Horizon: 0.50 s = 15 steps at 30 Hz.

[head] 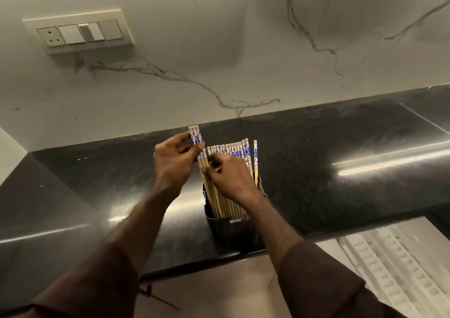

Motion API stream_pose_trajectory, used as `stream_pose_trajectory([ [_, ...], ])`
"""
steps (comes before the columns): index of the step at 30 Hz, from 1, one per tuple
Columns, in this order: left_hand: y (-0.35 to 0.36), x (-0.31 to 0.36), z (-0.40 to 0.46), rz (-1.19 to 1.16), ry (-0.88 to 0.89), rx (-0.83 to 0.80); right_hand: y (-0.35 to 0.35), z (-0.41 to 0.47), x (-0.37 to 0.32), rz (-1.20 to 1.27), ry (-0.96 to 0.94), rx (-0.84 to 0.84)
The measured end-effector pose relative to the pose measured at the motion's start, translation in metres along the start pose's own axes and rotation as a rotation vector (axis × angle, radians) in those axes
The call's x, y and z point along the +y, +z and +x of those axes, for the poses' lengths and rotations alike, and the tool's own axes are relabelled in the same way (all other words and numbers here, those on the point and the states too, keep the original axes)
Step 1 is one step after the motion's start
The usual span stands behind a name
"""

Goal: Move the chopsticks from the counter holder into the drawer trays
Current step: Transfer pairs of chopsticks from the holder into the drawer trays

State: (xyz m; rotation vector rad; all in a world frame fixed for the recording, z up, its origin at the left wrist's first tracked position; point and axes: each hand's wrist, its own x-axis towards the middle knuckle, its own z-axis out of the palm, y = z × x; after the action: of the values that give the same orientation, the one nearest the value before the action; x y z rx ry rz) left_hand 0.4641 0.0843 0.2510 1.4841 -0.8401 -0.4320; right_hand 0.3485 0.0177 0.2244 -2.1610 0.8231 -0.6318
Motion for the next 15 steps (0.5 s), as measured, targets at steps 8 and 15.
stream_pose_trajectory([
  [8, -0.01, 0.123, -0.013, -0.012, 0.24, -0.002, -0.065, -0.024, -0.05, 0.336, -0.191, -0.014],
  [15, -0.003, 0.195, -0.071, -0.123, 0.338, -0.077, -0.12, -0.091, -0.085, 0.456, -0.237, -0.078],
])
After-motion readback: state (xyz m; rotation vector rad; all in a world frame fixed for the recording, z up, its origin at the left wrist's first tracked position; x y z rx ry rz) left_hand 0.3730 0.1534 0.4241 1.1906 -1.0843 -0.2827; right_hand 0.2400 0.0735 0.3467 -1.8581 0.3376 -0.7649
